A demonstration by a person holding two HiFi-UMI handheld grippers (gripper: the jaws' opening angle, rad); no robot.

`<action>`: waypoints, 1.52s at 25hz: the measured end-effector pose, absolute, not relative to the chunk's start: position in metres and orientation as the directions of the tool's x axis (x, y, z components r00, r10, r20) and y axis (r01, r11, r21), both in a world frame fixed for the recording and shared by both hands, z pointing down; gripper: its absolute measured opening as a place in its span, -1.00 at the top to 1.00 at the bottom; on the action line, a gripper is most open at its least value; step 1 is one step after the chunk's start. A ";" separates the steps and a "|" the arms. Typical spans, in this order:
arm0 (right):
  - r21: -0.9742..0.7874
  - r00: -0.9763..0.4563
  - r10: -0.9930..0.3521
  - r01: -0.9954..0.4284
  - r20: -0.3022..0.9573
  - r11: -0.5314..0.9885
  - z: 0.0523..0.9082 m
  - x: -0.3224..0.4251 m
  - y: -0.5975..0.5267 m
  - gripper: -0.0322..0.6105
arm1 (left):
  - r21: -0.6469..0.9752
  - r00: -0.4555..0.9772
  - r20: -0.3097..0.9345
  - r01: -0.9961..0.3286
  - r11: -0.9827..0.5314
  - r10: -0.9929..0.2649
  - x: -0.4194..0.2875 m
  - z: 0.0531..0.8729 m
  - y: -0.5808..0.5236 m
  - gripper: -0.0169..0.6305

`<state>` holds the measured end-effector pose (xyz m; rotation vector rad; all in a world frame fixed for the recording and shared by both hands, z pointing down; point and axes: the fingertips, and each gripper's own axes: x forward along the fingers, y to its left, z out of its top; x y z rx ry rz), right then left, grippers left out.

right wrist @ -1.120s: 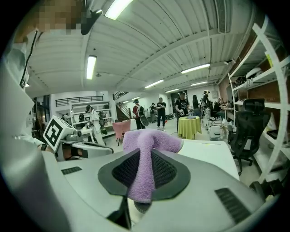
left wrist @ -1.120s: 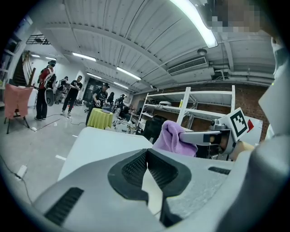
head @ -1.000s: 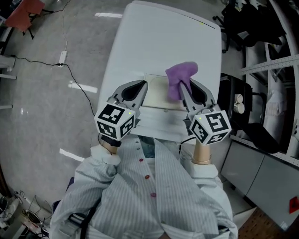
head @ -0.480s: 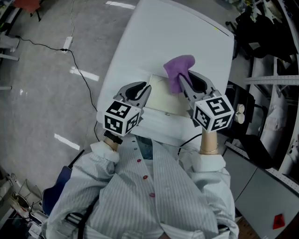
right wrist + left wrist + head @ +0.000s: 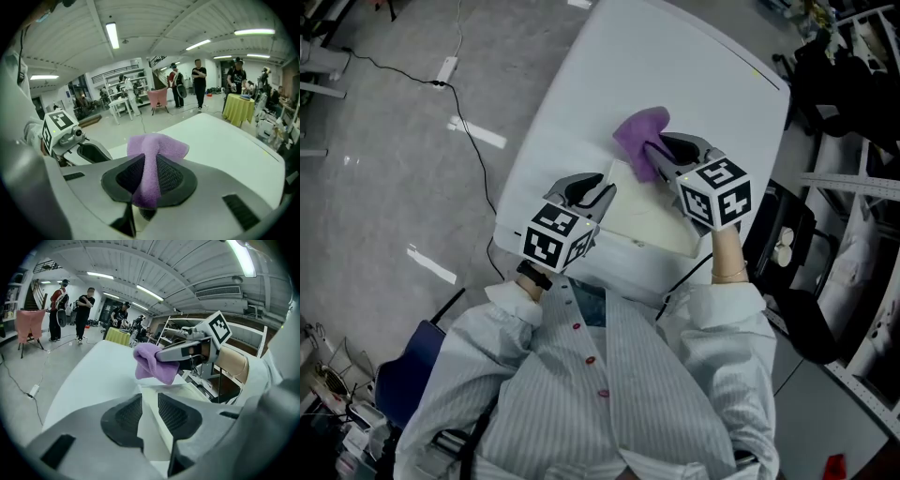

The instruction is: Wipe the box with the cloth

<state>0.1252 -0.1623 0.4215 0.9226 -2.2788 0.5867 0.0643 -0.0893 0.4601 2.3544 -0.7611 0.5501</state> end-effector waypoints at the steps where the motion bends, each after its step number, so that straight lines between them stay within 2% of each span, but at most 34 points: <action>1: -0.186 -0.588 -0.423 -0.709 0.690 0.681 0.430 0.121 -0.164 0.68 | 0.413 0.748 0.545 -0.632 -0.656 -0.378 0.066 0.463 -0.089 0.68; 8: -0.331 -0.654 -0.163 -0.562 0.738 0.758 0.479 0.096 -0.171 0.68 | 0.414 0.733 0.590 -0.635 -0.652 -0.339 0.069 0.479 -0.089 0.68; 19: -0.539 -0.669 0.162 -0.407 0.726 0.737 0.520 0.078 -0.166 0.68 | 0.438 0.726 0.613 -0.640 -0.631 -0.312 0.069 0.487 -0.091 0.68; 28: -0.507 -0.594 0.235 -0.344 0.769 0.790 0.529 0.070 -0.163 0.69 | 0.429 0.717 0.618 -0.651 -0.626 -0.322 0.069 0.487 -0.091 0.68; 38: -0.540 -0.568 0.280 -0.361 0.774 0.760 0.536 0.091 -0.154 0.71 | 0.429 0.714 0.614 -0.660 -0.616 -0.337 0.068 0.489 -0.091 0.68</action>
